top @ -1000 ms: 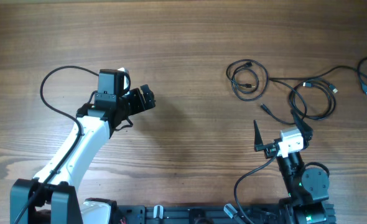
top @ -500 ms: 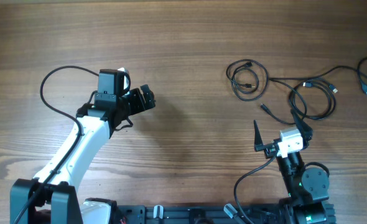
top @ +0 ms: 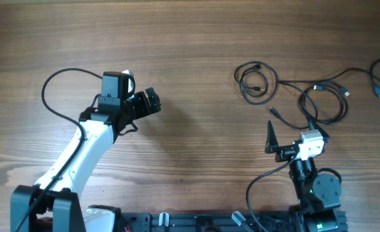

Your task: Untangle cables

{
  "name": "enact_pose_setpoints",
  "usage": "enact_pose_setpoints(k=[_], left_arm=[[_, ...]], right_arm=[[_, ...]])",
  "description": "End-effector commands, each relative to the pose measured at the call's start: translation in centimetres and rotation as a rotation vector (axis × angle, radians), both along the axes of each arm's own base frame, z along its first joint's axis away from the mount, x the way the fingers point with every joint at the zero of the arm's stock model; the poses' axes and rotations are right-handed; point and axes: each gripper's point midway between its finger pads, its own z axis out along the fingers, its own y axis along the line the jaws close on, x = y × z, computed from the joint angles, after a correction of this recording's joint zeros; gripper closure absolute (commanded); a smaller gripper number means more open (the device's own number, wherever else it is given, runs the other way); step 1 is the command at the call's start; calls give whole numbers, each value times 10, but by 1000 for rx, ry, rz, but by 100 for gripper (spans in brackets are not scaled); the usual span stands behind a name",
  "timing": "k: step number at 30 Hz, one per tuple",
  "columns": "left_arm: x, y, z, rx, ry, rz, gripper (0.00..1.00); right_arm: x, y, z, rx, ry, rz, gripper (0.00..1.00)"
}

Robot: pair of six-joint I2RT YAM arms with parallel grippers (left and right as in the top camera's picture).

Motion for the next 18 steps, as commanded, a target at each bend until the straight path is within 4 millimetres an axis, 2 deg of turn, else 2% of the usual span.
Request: enact_pose_setpoints(k=[1,18], left_arm=[[-3,-2,-5,3,13,-20,0],[-3,-2,-5,3,13,-20,0]], right_arm=[[0,-3,3,21,-12,-17,0],[1,-9,3,20,-11,-42,0]])
